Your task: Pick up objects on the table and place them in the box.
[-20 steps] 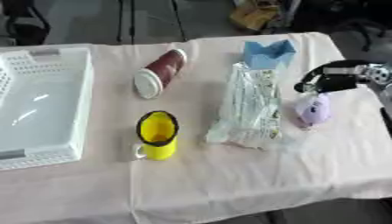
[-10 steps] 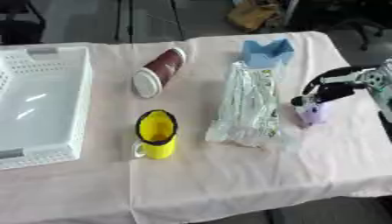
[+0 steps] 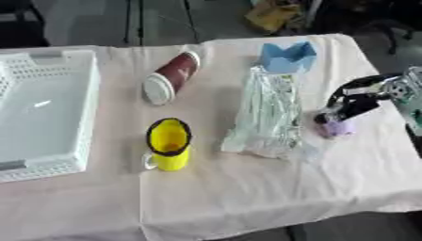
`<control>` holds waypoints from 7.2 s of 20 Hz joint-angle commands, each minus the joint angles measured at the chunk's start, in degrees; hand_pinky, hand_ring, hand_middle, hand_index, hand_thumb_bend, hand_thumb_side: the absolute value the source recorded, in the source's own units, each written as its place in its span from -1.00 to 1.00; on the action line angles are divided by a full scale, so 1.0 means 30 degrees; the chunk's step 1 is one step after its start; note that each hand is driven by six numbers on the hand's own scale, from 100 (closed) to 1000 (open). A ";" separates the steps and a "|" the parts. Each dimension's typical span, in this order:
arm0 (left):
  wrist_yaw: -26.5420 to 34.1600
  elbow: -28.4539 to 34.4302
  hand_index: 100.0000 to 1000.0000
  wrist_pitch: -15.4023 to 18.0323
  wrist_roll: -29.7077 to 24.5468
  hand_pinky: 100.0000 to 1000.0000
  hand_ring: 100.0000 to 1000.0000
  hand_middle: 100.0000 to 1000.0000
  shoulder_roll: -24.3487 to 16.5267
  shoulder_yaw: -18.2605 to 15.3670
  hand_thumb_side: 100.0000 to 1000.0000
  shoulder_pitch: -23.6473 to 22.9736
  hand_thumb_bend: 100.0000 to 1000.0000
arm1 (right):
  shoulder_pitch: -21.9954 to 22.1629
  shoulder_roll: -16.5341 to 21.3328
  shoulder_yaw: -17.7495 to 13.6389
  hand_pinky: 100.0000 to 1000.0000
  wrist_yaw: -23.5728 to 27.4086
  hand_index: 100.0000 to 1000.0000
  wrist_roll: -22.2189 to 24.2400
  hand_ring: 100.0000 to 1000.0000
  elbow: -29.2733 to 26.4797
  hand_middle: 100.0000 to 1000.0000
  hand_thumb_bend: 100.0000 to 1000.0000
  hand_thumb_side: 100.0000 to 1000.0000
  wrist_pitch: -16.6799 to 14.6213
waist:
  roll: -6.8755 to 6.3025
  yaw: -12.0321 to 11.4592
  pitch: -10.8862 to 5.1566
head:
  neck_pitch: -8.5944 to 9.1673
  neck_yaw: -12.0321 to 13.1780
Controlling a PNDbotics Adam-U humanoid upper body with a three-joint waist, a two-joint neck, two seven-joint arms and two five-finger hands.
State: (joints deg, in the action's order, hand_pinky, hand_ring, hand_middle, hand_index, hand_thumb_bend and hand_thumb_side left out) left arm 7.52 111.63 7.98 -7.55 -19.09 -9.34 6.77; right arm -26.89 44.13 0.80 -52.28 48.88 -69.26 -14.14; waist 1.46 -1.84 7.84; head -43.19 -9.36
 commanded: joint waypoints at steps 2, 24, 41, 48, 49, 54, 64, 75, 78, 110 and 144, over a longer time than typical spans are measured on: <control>0.0010 0.0289 0.52 0.0001 -0.0065 -0.45 0.47 0.49 -0.0307 -0.0091 0.85 0.0150 -0.64 | -0.0094 0.0867 0.0113 0.39 -0.1135 0.82 0.0194 0.70 -0.0641 0.89 -0.16 0.05 -0.0288 | -0.0017 0.0004 -0.0199 | -0.0139 -0.0045; 0.0091 0.0310 0.52 -0.0029 -0.0040 -0.45 0.47 0.49 -0.0208 -0.0074 0.85 0.0161 -0.64 | 0.0409 0.0225 0.0152 -0.65 -0.2650 0.32 -0.6311 -0.05 -0.0816 0.47 -0.27 -0.82 -0.0671 | -0.0113 0.0002 -0.0167 | -0.0064 -0.0187; 0.0111 0.0319 0.53 -0.0002 -0.0094 -0.45 0.47 0.49 -0.0162 -0.0042 0.85 0.0170 -0.64 | 0.1010 -0.0298 0.0628 0.16 -0.3223 0.85 -0.4143 0.60 0.0440 0.90 -0.22 -0.35 -0.1488 | -0.0233 0.0032 -0.0137 | -0.0112 -0.0289; 0.0124 0.0335 0.53 0.0010 -0.0067 -0.45 0.47 0.49 -0.0175 -0.0058 0.85 0.0155 -0.64 | 0.0983 -0.0232 0.0420 0.28 -0.4456 0.91 -0.4446 0.68 0.0212 1.00 -0.19 -0.03 -0.0972 | -0.0265 0.0017 -0.0171 | -0.0115 -0.0308; 0.0125 0.0335 0.53 0.0010 -0.0064 -0.45 0.47 0.49 -0.0169 -0.0060 0.85 0.0152 -0.64 | 0.0945 -0.0190 0.0332 0.28 -0.4743 0.91 -0.4636 0.68 0.0103 1.00 -0.19 -0.03 -0.0813 | -0.0269 0.0023 -0.0176 | -0.0117 -0.0300; 0.0117 0.0330 0.53 0.0015 -0.0047 -0.45 0.48 0.49 -0.0194 -0.0070 0.85 0.0138 -0.65 | 0.0679 0.0111 -0.0168 0.26 -0.5309 0.88 -0.5113 0.63 -0.1071 1.00 -0.22 -0.23 -0.0446 | -0.0288 0.0089 -0.0209 | -0.0154 -0.0312; 0.0099 0.0320 0.53 0.0012 -0.0055 -0.45 0.48 0.49 -0.0242 -0.0057 0.85 0.0116 -0.64 | 0.0593 0.0798 -0.1032 0.24 -0.4856 0.87 -0.4642 0.61 -0.2661 0.97 -0.24 -0.39 0.0003 | -0.0225 0.0140 -0.0289 | -0.0257 -0.0314; 0.0136 0.0345 0.53 0.0037 -0.0071 -0.45 0.48 0.50 -0.0204 -0.0024 0.85 0.0172 -0.65 | 0.0560 0.0224 -0.0536 0.21 -0.4760 0.87 -0.4551 0.60 -0.1142 0.96 -0.22 -0.27 -0.0152 | -0.0341 0.0009 -0.0234 | -0.0215 -0.0427; 0.0144 0.0345 0.53 0.0045 -0.0077 -0.45 0.48 0.50 -0.0188 -0.0021 0.85 0.0162 -0.65 | 0.0463 -0.0018 -0.0394 0.20 -0.4767 0.87 -0.4611 0.59 -0.0661 0.96 -0.22 -0.25 -0.0261 | -0.0383 -0.0021 -0.0215 | -0.0213 -0.0457; 0.0310 0.0339 0.53 0.0022 -0.0096 -0.46 0.49 0.50 -0.0042 0.0034 0.85 0.0205 -0.65 | 0.0224 -0.1548 0.0185 -0.87 -0.7282 -0.11 -0.9858 -0.31 0.2206 0.05 -0.29 -0.79 -0.0279 | -0.0534 -0.0177 -0.0155 | -0.0129 -0.0793; 0.0388 0.0220 0.53 -0.0020 -0.0113 -0.46 0.50 0.49 -0.0223 0.0046 0.84 0.0037 -0.64 | -0.2781 -0.0957 -0.0534 -1.00 0.1864 -0.49 -1.3299 -0.66 -0.4135 -0.61 -0.51 -1.00 0.1484 | -0.0364 -0.0081 -0.0552 | -0.0182 -0.0809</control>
State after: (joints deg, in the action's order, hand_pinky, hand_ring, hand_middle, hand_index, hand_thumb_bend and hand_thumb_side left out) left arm 8.49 111.62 7.92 -7.85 -18.60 -8.98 6.55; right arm -34.12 39.95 -0.63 -47.91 9.72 -80.14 -9.82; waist 0.41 -2.10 7.04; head -43.68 -11.63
